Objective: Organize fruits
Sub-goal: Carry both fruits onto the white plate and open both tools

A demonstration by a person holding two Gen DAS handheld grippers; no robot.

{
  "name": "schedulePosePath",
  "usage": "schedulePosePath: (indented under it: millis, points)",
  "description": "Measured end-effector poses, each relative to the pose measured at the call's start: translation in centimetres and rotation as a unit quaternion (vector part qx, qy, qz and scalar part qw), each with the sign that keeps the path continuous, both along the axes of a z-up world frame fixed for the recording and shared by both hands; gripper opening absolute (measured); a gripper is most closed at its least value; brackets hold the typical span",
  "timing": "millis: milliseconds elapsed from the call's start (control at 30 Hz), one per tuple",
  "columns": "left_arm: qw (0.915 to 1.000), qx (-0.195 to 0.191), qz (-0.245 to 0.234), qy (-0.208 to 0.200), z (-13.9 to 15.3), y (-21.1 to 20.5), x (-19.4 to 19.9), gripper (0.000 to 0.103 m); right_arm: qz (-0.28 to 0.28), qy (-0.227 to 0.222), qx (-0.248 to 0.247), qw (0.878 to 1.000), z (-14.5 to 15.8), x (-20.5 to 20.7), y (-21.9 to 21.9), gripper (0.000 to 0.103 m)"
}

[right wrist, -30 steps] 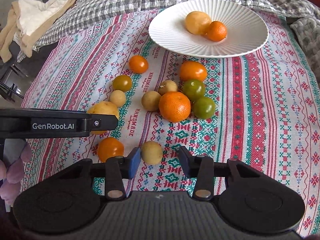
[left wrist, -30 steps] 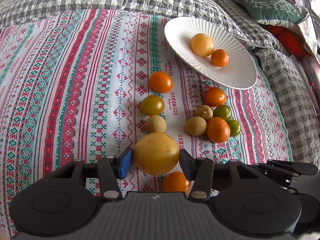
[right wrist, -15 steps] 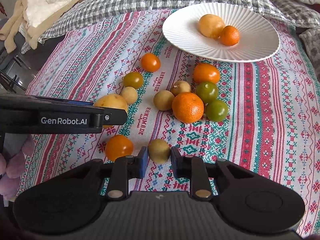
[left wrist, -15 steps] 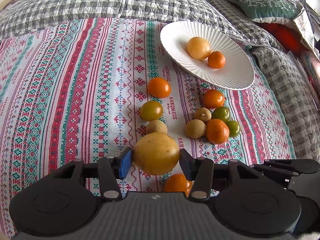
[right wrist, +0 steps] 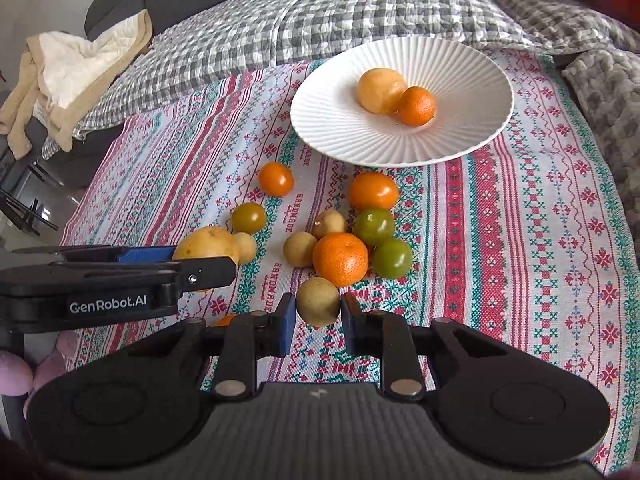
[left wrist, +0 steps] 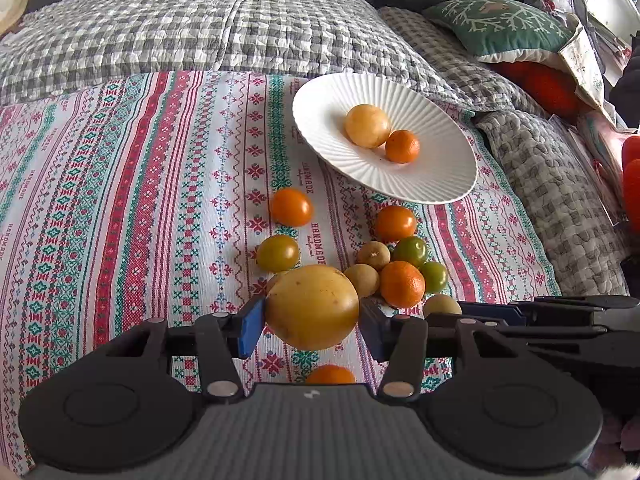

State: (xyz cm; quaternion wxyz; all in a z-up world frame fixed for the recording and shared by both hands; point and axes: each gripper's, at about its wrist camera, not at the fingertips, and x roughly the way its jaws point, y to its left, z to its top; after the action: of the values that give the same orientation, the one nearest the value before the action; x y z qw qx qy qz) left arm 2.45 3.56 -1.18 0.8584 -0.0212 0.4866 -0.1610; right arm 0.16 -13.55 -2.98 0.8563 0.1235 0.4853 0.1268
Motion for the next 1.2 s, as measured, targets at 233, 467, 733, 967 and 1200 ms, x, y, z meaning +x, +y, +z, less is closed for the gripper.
schedulePosePath:
  millis: [233, 467, 733, 967, 1200]
  points:
    - [0.9995, -0.002, -0.014, -0.028, 0.7, -0.7, 0.4, 0.047, -0.027, -0.01, 0.023, 0.999, 0.8, 0.5, -1.8, 0.022]
    - [0.9981, -0.001, -0.034, -0.051, 1.2, -1.9, 1.1, 0.047, -0.051, -0.024, 0.039, 0.998, 1.4, 0.8, -3.3, 0.022]
    - [0.9952, -0.004, -0.066, -0.072, 1.5, -4.0, 2.4, 0.047, -0.083, -0.047, 0.056, 0.994, 1.8, 1.4, -5.9, 0.022]
    - [0.9924, -0.003, -0.087, -0.088, 1.3, -6.0, 4.2, 0.047, -0.107, -0.06, 0.071, 0.99, 1.7, 3.1, -8.0, 0.022]
    - [0.9884, 0.018, -0.111, -0.102, 0.5, -8.7, 6.6, 0.047, -0.118, -0.07, 0.073, 0.988, 1.1, 5.8, -8.8, 0.022]
